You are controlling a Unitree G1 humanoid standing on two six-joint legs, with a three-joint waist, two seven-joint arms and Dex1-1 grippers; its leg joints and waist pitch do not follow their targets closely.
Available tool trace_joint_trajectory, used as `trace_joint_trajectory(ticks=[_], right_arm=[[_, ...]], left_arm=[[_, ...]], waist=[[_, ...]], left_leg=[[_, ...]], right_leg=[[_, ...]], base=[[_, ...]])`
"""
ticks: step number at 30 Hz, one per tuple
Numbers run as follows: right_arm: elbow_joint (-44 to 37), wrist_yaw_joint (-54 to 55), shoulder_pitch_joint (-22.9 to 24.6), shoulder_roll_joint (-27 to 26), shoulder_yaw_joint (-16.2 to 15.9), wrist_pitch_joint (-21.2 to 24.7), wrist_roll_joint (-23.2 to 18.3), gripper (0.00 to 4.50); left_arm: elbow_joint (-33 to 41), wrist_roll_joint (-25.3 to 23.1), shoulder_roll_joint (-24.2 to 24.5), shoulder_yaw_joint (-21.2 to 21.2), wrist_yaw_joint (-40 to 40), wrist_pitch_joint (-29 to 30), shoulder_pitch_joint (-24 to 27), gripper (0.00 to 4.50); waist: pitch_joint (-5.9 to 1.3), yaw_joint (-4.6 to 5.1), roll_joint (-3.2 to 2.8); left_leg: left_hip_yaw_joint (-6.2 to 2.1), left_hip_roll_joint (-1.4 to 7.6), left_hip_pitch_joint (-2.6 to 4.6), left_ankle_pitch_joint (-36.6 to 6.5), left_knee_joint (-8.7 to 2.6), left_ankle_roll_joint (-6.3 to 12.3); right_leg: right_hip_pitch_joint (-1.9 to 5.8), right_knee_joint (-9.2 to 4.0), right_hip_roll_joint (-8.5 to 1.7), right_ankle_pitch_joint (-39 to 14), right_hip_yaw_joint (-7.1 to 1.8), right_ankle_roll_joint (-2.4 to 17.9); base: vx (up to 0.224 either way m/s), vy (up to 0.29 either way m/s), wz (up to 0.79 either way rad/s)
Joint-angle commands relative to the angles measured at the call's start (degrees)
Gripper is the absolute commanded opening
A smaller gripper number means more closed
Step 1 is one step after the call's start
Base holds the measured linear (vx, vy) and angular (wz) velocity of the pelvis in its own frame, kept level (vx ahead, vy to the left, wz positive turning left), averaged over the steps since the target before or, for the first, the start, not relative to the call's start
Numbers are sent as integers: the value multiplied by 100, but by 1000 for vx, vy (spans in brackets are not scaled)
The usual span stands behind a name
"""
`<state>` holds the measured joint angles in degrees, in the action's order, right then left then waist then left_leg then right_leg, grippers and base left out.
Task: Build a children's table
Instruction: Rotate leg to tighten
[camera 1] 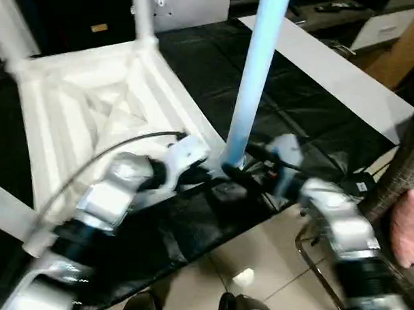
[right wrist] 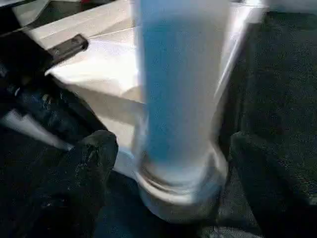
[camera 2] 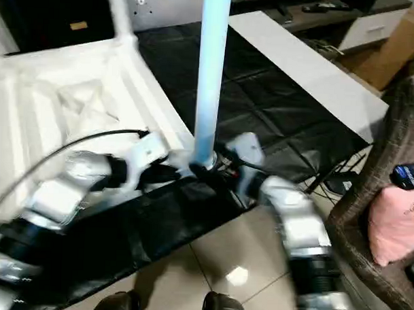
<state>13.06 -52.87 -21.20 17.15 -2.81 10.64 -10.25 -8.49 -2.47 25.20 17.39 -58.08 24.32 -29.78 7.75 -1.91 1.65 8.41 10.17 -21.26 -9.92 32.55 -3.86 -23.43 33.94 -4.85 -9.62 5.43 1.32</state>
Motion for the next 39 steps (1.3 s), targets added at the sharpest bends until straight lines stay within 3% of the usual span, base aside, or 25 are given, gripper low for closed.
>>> trace_joint_trajectory(ticks=[1,5,12,13,15,19,20,25,27,33,39], right_arm=[[-103,-393,41,112,-46,-57,-149,433],[-171,-1019,109,434,-145,-7,-316,447],[-352,-1491,293,676,-347,35,-490,447],[-386,-1548,307,678,-352,65,-517,447],[-405,-1575,310,684,-360,84,-538,450],[-475,-1662,345,719,-424,113,-591,450],[-476,-1663,347,720,-426,112,-590,450],[-492,-1679,363,748,-453,106,-607,450],[-494,-1692,368,764,-455,111,-616,450],[-494,-1692,374,807,-476,99,-635,450],[-393,-1652,272,790,-437,33,-635,450]], left_arm=[[-103,-96,194,281,-461,-186,115,0],[-116,-70,502,269,-694,-410,109,0],[-249,171,488,47,-592,-8,39,0],[-287,215,508,20,-669,-17,16,0],[-313,229,532,17,-718,-43,0,55],[-526,135,606,-8,-635,-271,-47,64],[-534,131,607,-9,-629,-276,-48,92],[-644,196,623,-35,-622,-304,-70,92],[-681,386,535,-142,-717,-379,-59,62],[-780,492,543,-108,-893,-536,-10,13],[-920,492,555,-15,-1062,-781,26,4]], waist=[[-397,-9,-52],[-393,-18,-50],[-371,-34,-22],[-369,-35,-45],[-376,-31,-24],[-396,-22,-40],[-398,-23,-39],[-379,-29,-34],[-369,-33,-30],[-383,-37,-30],[-361,-41,-8]], left_leg=[[-18,284,13,-962,-366,576],[1,293,31,-1022,-362,570],[3,288,21,-1221,-380,452],[0,283,23,-1250,-383,437],[-5,283,17,-1245,-382,441],[0,286,14,-1019,-364,523],[2,289,17,-995,-363,533],[6,286,18,-1125,-374,493],[6,282,19,-1194,-377,462],[6,291,24,-1131,-377,471],[10,280,15,-1184,-382,478]], right_leg=[[331,-381,-374,-1152,-355,1393],[328,-379,-382,-1201,-359,1487],[320,-435,-402,-1791,-361,1343],[313,-443,-401,-1872,-361,1317],[321,-449,-403,-1892,-361,1288],[316,-407,-386,-1472,-360,1355],[315,-399,-385,-1414,-361,1380],[317,-422,-396,-1646,-359,1373],[312,-444,-406,-1824,-361,1325],[308,-424,-399,-1685,-365,1327],[305,-457,-401,-1896,-362,1266]], base=[[0,0,0],[0,0,0],[0,0,0],[0,0,0],[0,0,0],[0,0,0],[0,0,0],[0,0,0],[0,0,0],[0,0,0],[0,0,0]])
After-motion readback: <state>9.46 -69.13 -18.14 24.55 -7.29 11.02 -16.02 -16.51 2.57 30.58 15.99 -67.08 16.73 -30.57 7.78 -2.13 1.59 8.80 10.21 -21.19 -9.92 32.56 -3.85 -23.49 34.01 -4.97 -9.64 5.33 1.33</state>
